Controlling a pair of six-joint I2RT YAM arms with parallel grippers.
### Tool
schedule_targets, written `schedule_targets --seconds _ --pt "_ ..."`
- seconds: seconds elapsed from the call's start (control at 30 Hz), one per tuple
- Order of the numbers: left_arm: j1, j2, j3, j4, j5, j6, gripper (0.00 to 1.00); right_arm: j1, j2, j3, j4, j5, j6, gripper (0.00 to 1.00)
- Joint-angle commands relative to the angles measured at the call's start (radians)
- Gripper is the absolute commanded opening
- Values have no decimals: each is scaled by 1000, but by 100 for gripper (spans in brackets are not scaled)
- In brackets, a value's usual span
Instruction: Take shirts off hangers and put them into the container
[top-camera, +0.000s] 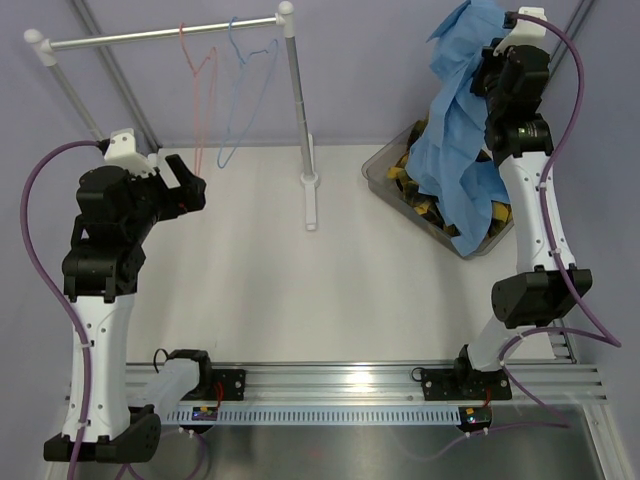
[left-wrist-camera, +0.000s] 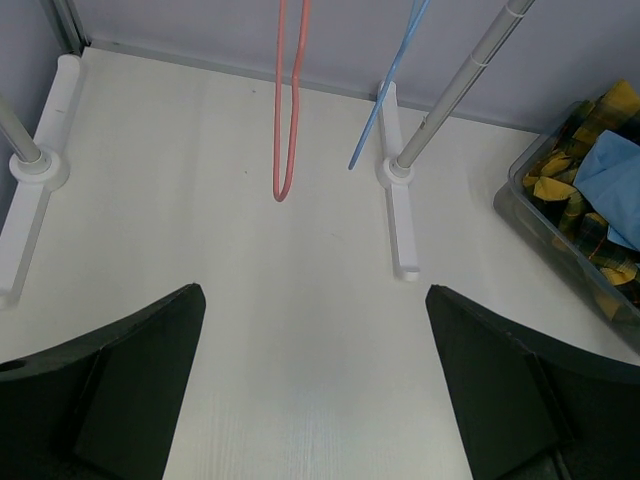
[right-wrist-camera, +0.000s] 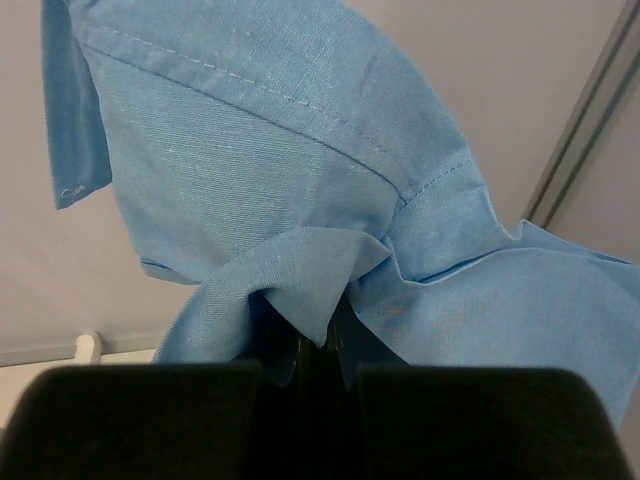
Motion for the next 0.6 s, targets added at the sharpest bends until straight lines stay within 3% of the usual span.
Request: schedule_targets --seconds 0.0,0.33,0.57 --pt "-2 -4 -20 28 32 -12 99 2 9 65 100 -67 89 0" --pt "-2 -12 -34 28 32 -11 99 4 12 5 195 -196 293 0" --pt "-2 -20 -36 28 41 -11 99 2 50 48 188 -46 276 0"
